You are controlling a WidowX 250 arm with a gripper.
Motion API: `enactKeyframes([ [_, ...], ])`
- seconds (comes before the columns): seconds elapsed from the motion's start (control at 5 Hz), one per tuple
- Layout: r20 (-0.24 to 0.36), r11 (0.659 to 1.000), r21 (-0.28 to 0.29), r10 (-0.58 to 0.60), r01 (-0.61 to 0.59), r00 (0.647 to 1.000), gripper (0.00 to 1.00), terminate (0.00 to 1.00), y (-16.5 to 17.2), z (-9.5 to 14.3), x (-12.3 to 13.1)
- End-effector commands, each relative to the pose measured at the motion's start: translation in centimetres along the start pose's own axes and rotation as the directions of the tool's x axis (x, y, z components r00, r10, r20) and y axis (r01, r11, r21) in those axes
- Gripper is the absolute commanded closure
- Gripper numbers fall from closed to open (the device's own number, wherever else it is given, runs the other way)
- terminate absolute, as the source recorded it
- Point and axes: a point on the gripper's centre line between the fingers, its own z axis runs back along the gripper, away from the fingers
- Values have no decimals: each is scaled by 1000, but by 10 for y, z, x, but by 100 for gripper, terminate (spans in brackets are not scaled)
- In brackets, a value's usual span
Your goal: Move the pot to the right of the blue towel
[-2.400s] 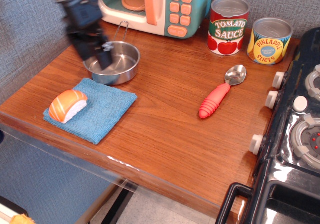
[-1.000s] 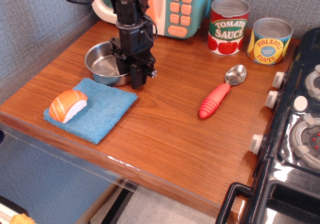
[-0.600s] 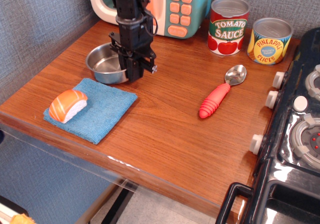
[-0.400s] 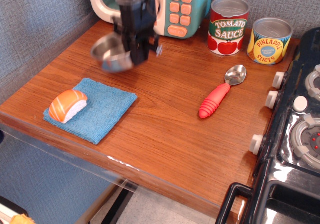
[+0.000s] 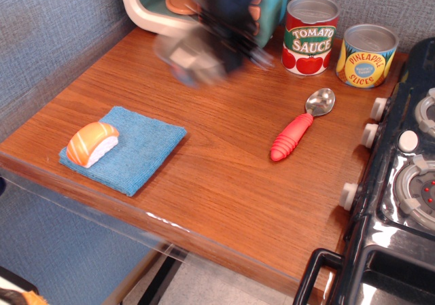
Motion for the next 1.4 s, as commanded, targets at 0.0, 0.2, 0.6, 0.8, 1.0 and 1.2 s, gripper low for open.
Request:
enactKeyframes([
  [0.0,-90,991,-59,-122,117,989,100,0,-64,-32,-38],
  [0.2,-113,999,-39,-19,14,993,100,0,-59,-40,-55],
  [0.6,-184,996,-52,63,-74,981,100,0,-57,-58,-78],
  [0.8,-198,995,-78,46,-63,979,100,0,-64,-63,-81],
  [1.0,-190,993,-104,26,-47,981,100,0,-69,-66,-80],
  [1.2,-167,992,-120,20,-41,986,0,0,-71,-64,-77],
])
